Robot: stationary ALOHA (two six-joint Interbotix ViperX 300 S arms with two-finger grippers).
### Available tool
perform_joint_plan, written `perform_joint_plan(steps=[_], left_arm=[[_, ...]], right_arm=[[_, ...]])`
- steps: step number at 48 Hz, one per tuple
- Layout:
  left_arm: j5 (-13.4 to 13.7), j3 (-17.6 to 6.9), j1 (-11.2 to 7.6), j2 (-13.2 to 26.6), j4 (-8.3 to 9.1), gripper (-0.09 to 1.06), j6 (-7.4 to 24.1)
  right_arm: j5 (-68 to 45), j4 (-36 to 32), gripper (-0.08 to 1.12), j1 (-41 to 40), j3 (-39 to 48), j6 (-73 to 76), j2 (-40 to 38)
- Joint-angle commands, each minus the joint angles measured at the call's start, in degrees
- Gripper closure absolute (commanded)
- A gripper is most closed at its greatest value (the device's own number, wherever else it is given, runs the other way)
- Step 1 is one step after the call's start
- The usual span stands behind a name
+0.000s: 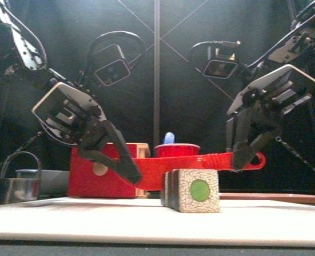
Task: Place sushi on board then cut the sushi with the knife then place the pieces on the plate
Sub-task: Cut the sushi into 4 pieces
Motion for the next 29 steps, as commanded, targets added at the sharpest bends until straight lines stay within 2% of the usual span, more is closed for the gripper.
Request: perform_joint_plan(steps=[1,8,13,19,29], left_arm=[[0.18,-3.43,-0.09,-0.18,0.26,0.64,0.18],[5.98,-4.75,-0.09,-1.14,0.26,0.64,0.18],[8.70,-5.89,1.14,-1.85,0.26,0.64,0.26],[9.49,-6.59,1.93,-2.55,0.53,0.64,0.18],[9.49,-6.24,2.11,-5.27,0.62,0.64,0.18]], right_arm=[[-1.67,0.09,0.88,-0.53,-3.25,0.00,0.62],[-1.58,-0.97,0.88,-1.32,-3.60,-0.18,0.18],[-1.41,-3.16,0.88,-2.64,-3.78,-0.18,-0.26],[-0.62,-5.36,0.88,-3.16,-4.57,-0.09,-1.05],[1.14,-6.33,0.88,-2.99,-4.75,-0.09,-3.96]])
